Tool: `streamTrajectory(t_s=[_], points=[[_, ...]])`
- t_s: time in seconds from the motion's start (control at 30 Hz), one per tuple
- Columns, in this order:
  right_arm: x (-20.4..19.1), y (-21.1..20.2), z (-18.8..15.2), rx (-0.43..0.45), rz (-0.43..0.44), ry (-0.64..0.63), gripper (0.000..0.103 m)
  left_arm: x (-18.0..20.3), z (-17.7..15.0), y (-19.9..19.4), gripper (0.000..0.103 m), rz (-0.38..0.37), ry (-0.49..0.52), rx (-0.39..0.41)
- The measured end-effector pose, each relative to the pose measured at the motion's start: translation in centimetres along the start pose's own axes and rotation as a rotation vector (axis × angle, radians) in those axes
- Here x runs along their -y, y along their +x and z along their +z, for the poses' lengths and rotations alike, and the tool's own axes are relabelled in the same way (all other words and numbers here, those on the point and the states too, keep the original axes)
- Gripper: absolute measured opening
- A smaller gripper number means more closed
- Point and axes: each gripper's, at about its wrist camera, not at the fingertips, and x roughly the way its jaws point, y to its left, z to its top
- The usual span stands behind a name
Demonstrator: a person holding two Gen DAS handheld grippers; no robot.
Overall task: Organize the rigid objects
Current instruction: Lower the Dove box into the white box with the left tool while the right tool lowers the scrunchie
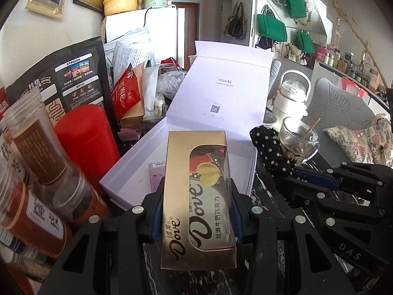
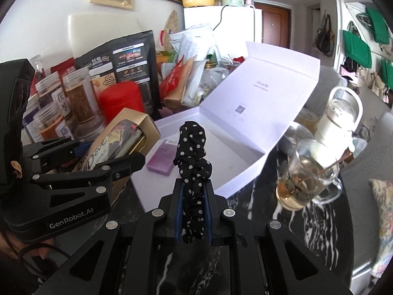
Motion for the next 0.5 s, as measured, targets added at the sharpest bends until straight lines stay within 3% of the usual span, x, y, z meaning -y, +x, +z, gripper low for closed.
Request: streamTrajectory(t_s=[0.5], points=[[0.6, 3.9, 3.2, -0.006, -0.035, 0.020, 0.015, -3.0, 3.1, 4.8, 0.044, 0.009, -0.056, -0.031]])
